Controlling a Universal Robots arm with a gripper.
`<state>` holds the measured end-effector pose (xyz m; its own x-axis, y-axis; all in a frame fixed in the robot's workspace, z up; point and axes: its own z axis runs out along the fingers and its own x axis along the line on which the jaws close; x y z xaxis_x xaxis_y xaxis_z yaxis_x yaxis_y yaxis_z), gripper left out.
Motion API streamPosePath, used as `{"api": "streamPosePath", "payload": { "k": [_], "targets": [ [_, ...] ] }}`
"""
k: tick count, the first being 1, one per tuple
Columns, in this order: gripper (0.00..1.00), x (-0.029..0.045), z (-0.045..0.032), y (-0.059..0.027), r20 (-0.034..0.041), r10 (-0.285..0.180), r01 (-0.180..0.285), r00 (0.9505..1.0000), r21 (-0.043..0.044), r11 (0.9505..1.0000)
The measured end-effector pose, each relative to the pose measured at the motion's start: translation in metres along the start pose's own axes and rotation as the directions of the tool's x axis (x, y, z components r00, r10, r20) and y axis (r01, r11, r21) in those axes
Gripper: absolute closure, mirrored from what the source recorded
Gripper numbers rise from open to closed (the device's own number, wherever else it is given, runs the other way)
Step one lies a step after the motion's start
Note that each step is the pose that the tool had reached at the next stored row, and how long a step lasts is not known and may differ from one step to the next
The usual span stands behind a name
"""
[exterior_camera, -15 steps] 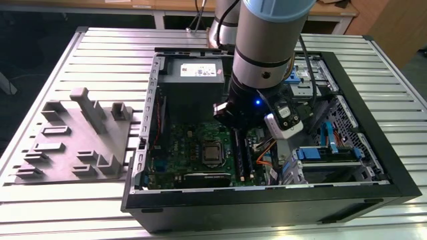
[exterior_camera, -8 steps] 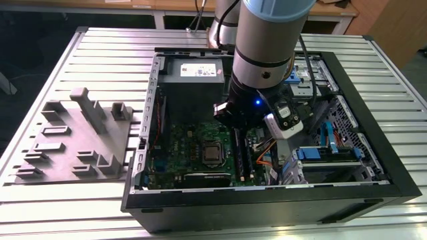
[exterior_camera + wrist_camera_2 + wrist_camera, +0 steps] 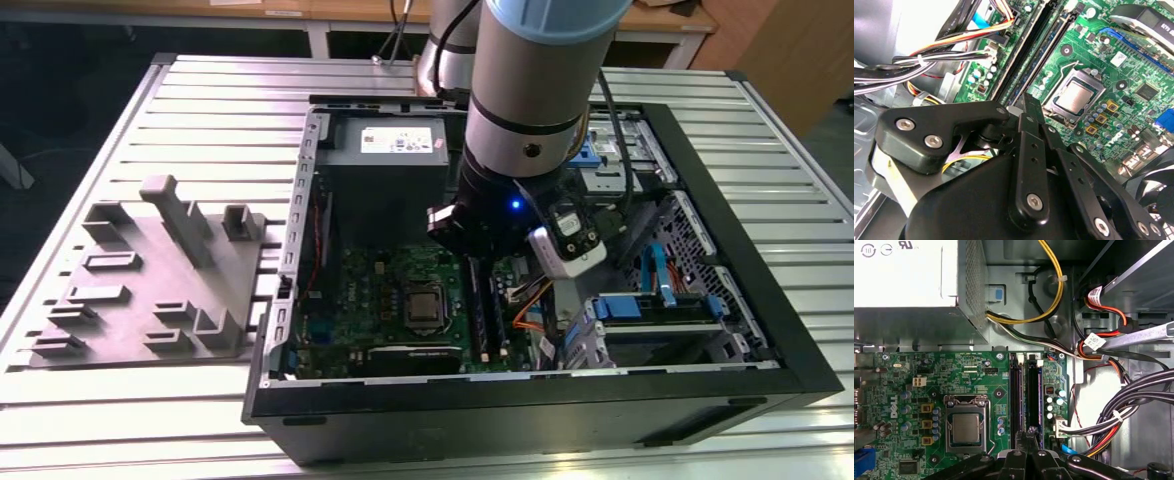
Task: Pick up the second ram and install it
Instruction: 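Press down the second ram until it locks into place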
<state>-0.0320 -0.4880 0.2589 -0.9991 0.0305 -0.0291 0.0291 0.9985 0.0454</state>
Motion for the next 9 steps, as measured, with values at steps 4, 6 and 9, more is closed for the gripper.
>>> {"api": "streamPosePath", "payload": {
  "k": [4,6,9],
  "targets": [
    [0.9,0.0,-0.0001,0.0001,0.0,0.0,0.0,1.0,0.0002,1.0],
    [0.9,0.0001,0.0,0.0014,0.0001,0.0,0.0,1.0,0.0002,1.0],
    [0.9,0.0002,0.0003,0.0057,0.0001,0.0,0.0,1.0,0.0,1.0]
  ]
}}
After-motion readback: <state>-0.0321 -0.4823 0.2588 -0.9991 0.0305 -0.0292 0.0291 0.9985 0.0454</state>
